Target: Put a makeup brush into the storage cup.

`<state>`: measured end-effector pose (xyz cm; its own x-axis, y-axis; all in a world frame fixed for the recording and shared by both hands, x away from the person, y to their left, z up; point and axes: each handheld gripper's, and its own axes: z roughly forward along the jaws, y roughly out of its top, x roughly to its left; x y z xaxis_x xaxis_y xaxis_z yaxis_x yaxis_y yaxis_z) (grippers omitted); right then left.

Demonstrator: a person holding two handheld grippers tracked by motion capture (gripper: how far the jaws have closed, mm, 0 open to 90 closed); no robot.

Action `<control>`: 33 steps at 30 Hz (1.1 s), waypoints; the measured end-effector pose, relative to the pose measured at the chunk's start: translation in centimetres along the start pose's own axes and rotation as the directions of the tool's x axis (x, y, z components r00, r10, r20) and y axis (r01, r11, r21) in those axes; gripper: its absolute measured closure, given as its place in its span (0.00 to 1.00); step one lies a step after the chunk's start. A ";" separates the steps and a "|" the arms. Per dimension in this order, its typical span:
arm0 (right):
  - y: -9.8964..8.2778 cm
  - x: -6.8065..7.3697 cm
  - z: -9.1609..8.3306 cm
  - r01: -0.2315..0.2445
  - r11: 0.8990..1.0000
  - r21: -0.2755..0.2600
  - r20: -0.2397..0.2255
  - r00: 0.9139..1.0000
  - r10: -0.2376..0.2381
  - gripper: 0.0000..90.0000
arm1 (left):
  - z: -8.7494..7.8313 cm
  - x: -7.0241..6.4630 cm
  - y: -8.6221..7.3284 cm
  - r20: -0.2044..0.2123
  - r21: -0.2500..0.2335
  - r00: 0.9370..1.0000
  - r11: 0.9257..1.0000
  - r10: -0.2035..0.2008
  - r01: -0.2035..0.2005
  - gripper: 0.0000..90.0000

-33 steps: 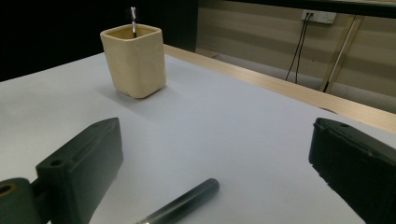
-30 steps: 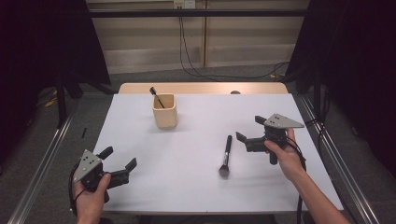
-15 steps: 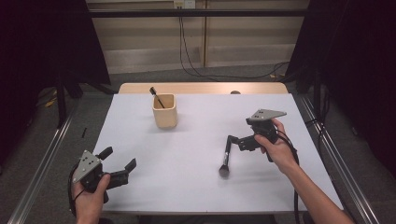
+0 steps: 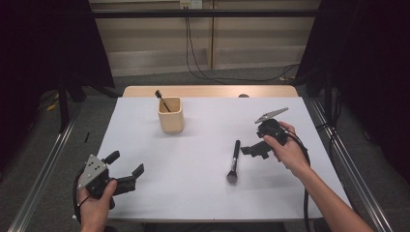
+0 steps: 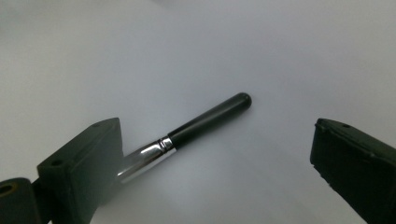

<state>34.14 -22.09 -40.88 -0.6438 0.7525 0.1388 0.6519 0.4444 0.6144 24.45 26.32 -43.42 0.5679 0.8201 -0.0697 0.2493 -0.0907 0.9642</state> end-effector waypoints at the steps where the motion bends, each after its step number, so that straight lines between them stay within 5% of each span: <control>1: 0.0 0.0 0.0 0.000 1.000 0.000 0.000 1.000 0.000 0.03 | 0.1 0.0 0.0 0.004 0.000 1.000 1.000 -0.006 0.006 0.03; 8: 0.4 0.1 0.6 -0.012 0.989 0.144 -0.025 1.000 0.016 0.04 | 0.3 -0.1 -0.1 -0.005 0.010 1.000 1.000 0.008 -0.008 0.03; 11: 0.7 0.1 0.8 -0.030 0.975 0.222 -0.020 0.999 0.035 0.04 | 0.5 -0.3 0.2 -0.003 0.013 0.999 0.999 0.032 -0.032 0.03; 12: 0.7 0.1 0.8 -0.030 0.975 0.222 -0.020 0.999 0.035 0.04 | 0.5 -0.2 0.3 0.001 0.005 1.000 1.000 0.020 -0.020 0.03; 15: 0.9 -0.1 1.3 -0.030 0.954 0.297 -0.015 0.999 0.036 0.05 | 0.6 -0.1 0.2 -0.008 0.002 1.000 1.000 0.014 -0.014 0.03; 22: 1.2 0.4 1.9 -0.041 0.922 0.385 0.006 0.999 0.042 0.05 | 0.7 0.0 0.0 -0.006 0.021 1.000 1.000 0.015 -0.014 0.03; 29: 1.7 1.2 2.8 -0.053 0.912 0.406 0.000 0.998 0.058 0.04 | 0.7 -0.1 0.0 0.001 0.022 1.000 1.000 0.015 -0.015 0.03; 33: 1.8 1.3 3.6 -0.085 0.896 0.435 0.025 0.996 0.082 0.05 | 0.7 0.0 0.0 -0.005 0.021 1.000 1.000 0.018 -0.018 0.03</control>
<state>35.93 -18.50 -42.36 -0.5780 0.7984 0.1689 0.8131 0.5462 0.2012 25.05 25.95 -43.59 0.5687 0.8209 -0.0515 0.2557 -0.1170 0.9596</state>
